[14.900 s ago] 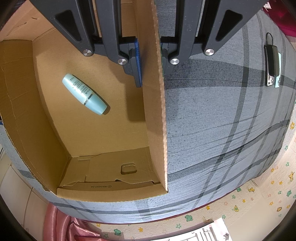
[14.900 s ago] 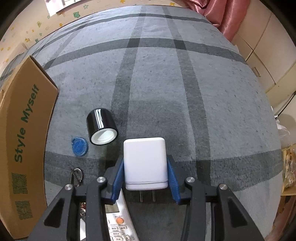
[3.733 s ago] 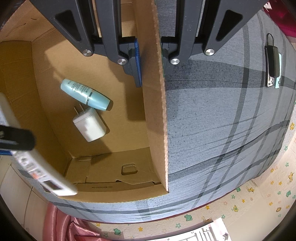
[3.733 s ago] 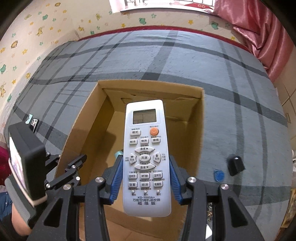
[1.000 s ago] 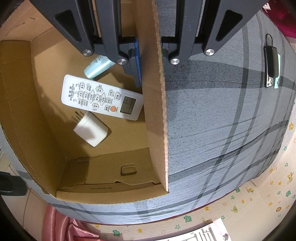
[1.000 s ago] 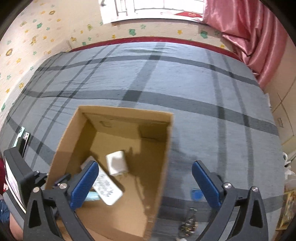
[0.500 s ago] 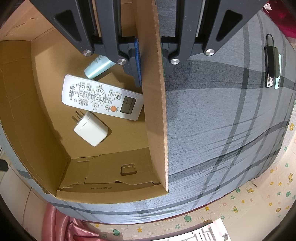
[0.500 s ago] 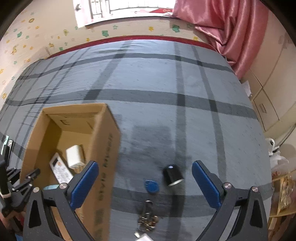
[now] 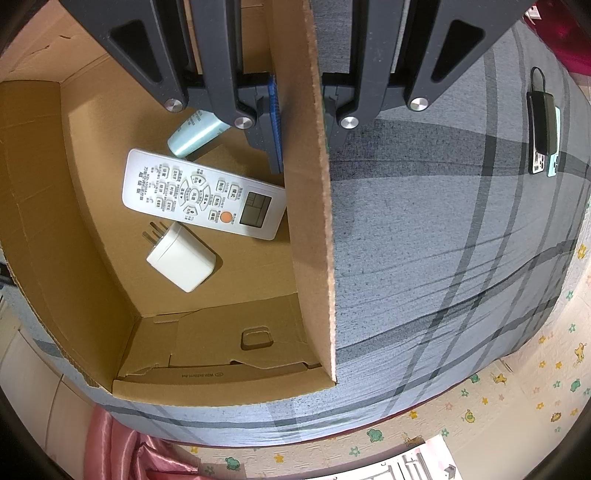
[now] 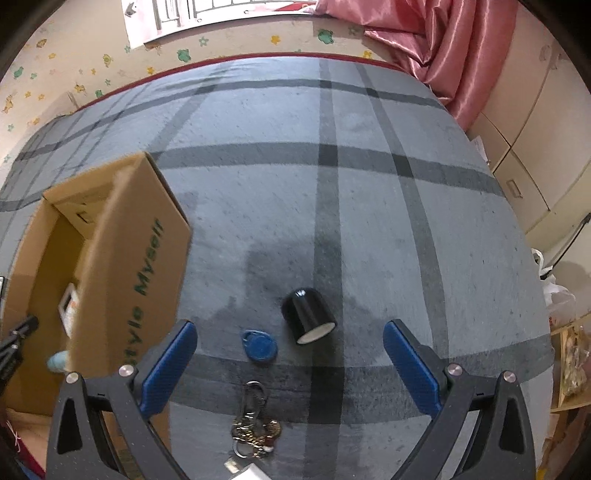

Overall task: Organize rigid objects
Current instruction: 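Move the right tool back to the black cylindrical cap on the bed, then grasp the black cylindrical cap with the right tool, then lift the black cap with the right tool and carry it over the box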

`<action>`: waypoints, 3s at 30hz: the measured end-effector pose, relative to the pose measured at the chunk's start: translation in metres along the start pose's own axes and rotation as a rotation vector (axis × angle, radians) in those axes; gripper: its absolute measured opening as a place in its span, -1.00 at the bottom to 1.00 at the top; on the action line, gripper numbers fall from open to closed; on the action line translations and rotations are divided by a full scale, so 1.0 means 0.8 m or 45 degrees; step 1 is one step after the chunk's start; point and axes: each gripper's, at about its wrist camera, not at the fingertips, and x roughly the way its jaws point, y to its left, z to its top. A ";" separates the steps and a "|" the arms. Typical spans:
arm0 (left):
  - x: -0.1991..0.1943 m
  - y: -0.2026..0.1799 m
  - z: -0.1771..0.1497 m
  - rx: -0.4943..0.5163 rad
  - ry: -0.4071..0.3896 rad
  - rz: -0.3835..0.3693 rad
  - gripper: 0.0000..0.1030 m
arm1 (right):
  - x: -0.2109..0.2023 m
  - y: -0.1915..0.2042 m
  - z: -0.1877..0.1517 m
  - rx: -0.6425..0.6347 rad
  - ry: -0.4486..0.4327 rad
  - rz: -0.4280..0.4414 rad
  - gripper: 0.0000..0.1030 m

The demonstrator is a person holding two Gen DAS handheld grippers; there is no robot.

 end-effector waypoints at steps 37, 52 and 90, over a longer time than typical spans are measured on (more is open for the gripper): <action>0.000 0.000 0.000 0.000 0.001 0.002 -0.71 | 0.090 -0.029 -0.003 0.067 0.161 0.023 -0.06; 0.001 0.001 0.000 0.004 0.002 0.000 -0.70 | 0.037 -0.022 -0.004 0.075 0.114 0.024 -0.06; 0.006 0.004 -0.001 0.001 0.008 -0.010 -0.71 | -0.079 0.062 0.008 -0.063 -0.009 0.066 -0.06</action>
